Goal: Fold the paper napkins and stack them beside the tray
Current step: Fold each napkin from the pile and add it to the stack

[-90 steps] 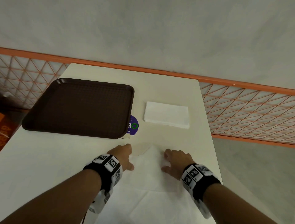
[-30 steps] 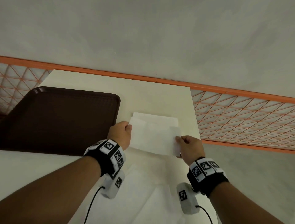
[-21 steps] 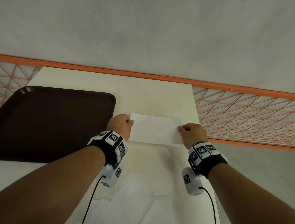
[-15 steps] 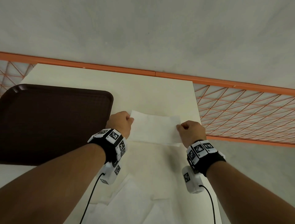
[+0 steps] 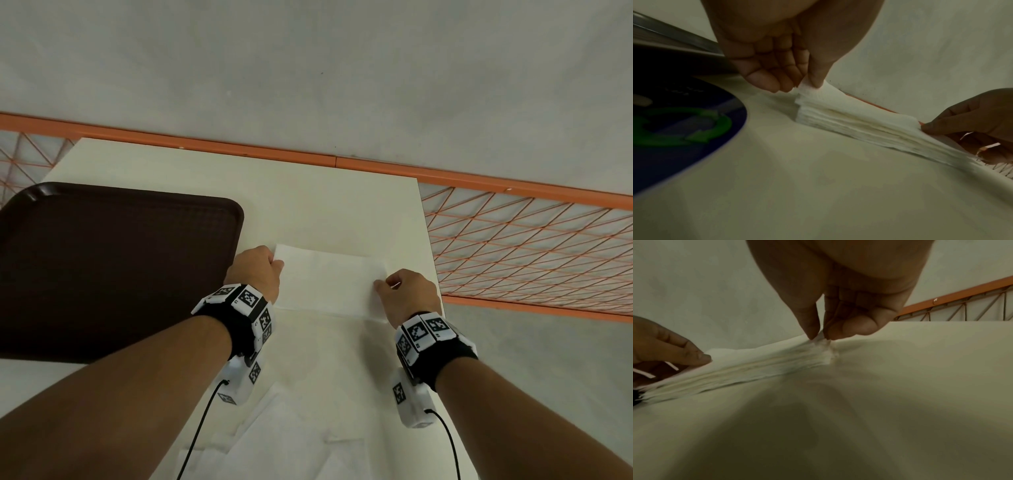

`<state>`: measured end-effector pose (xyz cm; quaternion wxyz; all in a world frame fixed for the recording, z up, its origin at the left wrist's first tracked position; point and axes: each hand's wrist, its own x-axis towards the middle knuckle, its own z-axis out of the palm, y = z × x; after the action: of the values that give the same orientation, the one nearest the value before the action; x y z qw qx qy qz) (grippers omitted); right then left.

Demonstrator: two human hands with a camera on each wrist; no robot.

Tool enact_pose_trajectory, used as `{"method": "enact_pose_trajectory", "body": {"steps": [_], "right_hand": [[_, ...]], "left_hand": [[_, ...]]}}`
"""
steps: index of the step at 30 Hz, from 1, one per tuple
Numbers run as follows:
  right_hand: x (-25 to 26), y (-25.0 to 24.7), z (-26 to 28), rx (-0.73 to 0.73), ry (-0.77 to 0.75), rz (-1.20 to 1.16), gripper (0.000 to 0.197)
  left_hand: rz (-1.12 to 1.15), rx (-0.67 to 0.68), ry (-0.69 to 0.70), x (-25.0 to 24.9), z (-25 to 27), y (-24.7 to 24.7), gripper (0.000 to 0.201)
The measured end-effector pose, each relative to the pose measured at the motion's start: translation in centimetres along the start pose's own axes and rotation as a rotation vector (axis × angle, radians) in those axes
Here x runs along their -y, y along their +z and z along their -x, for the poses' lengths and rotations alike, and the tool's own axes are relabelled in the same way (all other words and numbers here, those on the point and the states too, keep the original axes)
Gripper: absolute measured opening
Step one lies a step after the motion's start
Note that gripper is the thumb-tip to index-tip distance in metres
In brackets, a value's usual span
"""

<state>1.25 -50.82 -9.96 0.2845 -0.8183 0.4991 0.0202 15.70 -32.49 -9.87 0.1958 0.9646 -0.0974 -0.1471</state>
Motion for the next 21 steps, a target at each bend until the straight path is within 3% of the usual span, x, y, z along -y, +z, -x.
{"method": "enact_pose_trajectory", "body": {"steps": [7,14,21], "right_hand": [[-0.1,0.1,-0.1,0.008,0.014,0.014,0.028],[0.1,0.2,0.1,0.003,0.028,0.072,0.041],[0.6,0.6,-0.1,0.041,0.02,0.145,0.038]], "left_hand": [[-0.104,0.094,-0.033,-0.2,-0.6,0.1,0.034],[-0.187,0.103,-0.028,-0.9,-0.2,0.0,0.042],[-0.202,0.128,-0.02,-1.3,-0.1,0.1,0.043]]}}
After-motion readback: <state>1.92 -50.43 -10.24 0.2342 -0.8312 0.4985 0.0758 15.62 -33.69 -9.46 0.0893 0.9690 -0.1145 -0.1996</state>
